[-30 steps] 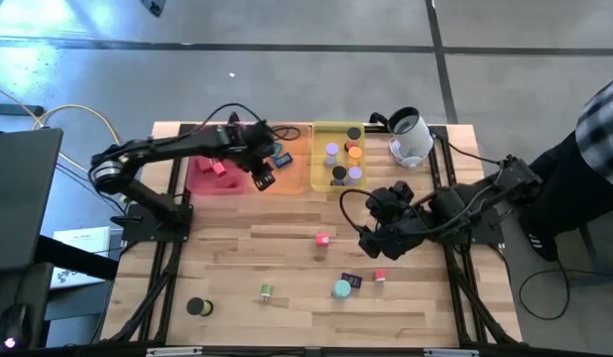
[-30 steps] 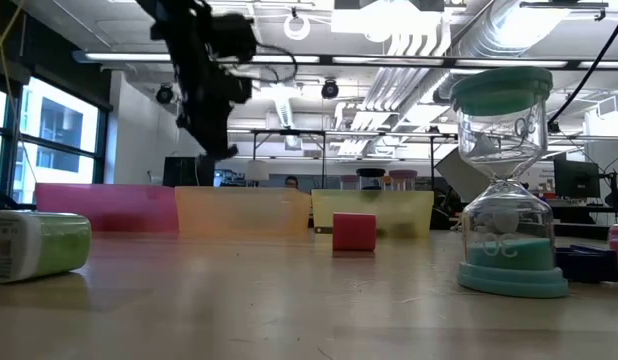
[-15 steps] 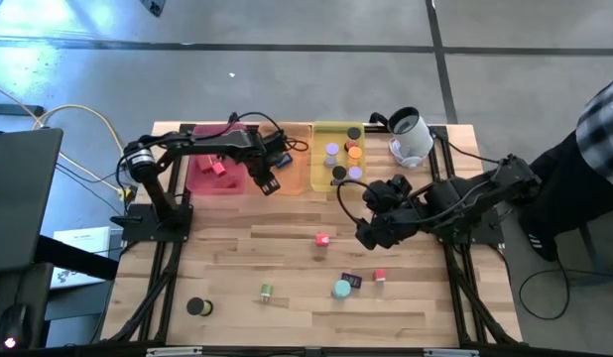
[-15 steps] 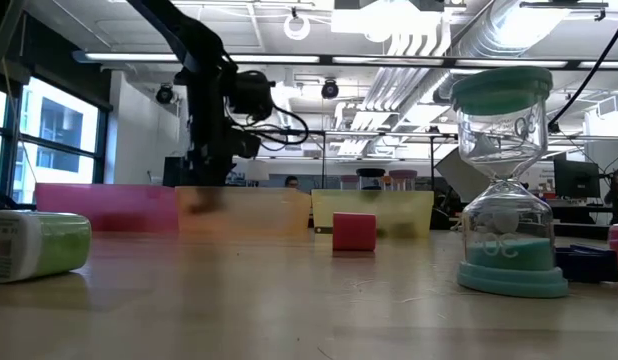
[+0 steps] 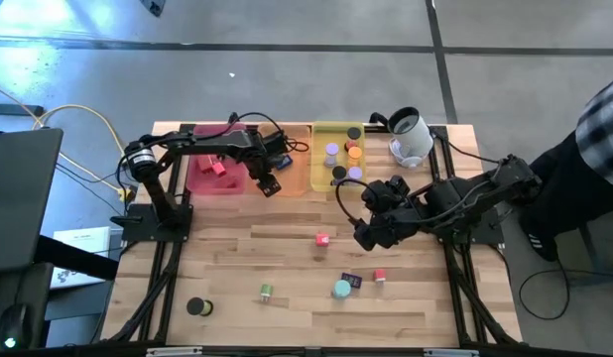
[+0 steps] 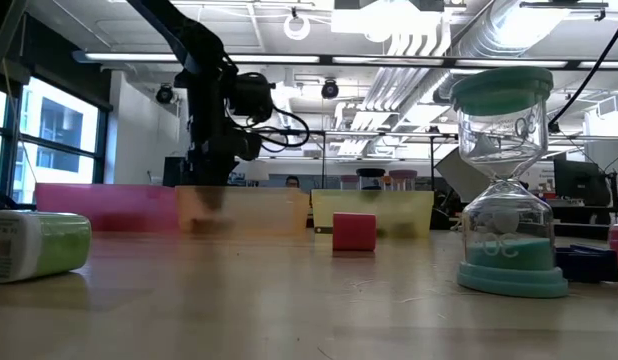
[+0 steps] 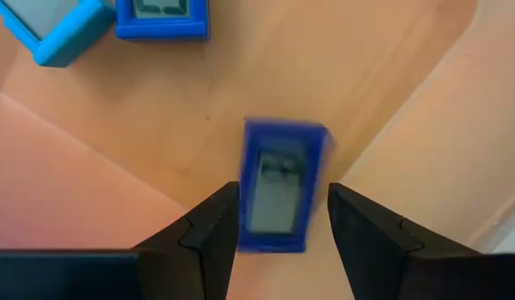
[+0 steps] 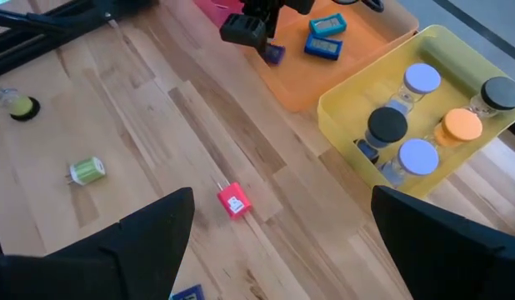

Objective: Pick & Place Office items
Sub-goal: Put the left dark blue digital clock into the orange bin, then put the pink charger adapter into the red bin

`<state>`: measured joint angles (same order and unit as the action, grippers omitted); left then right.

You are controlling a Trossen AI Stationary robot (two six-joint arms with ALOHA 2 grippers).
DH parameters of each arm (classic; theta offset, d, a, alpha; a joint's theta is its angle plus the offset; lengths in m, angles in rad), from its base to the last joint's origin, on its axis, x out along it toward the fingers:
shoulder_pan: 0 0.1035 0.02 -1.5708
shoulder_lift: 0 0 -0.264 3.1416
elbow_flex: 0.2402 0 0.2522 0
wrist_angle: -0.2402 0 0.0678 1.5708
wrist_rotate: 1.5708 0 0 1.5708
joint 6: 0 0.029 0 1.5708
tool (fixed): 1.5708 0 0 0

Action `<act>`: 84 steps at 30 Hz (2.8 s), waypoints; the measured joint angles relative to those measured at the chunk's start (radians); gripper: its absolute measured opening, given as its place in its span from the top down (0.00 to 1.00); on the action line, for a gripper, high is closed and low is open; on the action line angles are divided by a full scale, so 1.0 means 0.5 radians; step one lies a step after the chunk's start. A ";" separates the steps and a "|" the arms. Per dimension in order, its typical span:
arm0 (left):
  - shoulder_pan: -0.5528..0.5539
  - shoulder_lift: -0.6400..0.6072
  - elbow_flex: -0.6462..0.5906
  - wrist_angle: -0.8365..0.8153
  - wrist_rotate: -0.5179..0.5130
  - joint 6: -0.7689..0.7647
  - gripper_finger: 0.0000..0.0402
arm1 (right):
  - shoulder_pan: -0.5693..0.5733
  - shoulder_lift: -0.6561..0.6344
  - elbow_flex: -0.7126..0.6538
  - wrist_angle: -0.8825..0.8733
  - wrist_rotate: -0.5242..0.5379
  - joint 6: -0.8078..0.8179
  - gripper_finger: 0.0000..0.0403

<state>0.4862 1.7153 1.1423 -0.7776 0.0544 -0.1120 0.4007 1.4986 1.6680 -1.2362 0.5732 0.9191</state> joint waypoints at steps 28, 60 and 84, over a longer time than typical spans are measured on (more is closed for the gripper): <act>-0.154 -0.055 0.631 -1.340 0.265 -0.075 0.55 | 0.001 0.000 0.000 0.030 -0.095 -0.015 0.12; -1.849 -0.511 0.629 -0.918 -0.059 -0.880 0.55 | 0.357 -0.001 -0.766 0.883 -0.488 -0.057 0.12; -2.025 -0.570 0.625 -1.221 -0.114 -1.048 0.55 | 0.233 -0.001 -0.970 1.419 -0.231 -0.212 0.12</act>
<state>-0.5262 1.4304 1.4548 -1.3883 -0.0029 -0.6361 0.5169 1.4982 1.1828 -0.5266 0.4579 0.8130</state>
